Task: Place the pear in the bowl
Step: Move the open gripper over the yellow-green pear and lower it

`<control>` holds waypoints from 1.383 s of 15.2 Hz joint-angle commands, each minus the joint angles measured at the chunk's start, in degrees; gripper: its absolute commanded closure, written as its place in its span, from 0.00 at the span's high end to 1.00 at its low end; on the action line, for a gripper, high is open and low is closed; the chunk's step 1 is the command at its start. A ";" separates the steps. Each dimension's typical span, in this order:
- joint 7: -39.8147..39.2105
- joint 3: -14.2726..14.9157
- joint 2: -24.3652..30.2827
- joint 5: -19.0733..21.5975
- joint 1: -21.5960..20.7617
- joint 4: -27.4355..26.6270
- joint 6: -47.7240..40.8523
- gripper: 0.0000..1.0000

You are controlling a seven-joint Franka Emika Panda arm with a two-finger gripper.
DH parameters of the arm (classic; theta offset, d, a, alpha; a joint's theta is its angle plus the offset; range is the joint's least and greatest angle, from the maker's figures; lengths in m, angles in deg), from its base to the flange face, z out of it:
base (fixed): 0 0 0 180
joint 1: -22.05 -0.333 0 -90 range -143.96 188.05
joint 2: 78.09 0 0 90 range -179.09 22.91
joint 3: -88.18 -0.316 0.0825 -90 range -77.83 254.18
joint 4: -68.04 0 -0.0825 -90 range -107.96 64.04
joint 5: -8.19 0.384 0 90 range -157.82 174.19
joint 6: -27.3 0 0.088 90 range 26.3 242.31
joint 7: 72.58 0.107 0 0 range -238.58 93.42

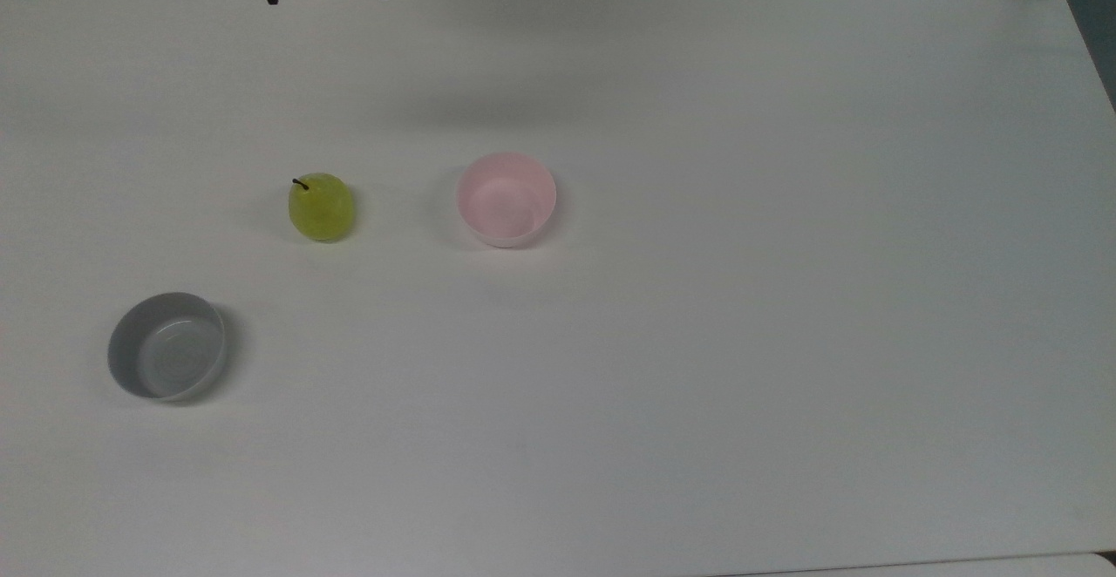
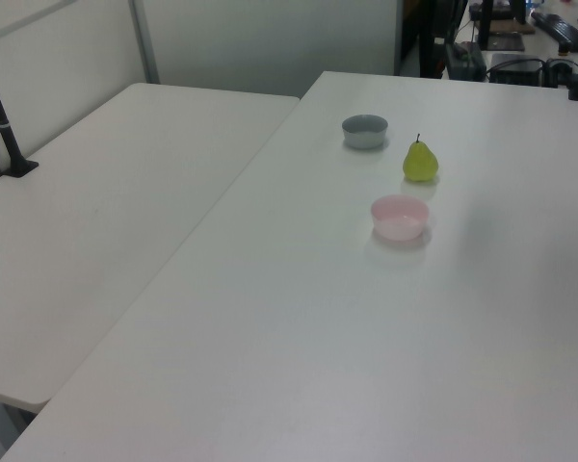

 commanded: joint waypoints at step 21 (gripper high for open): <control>-10.56 0.83 -11.04 -0.71 4.59 -18.33 30.28 1.00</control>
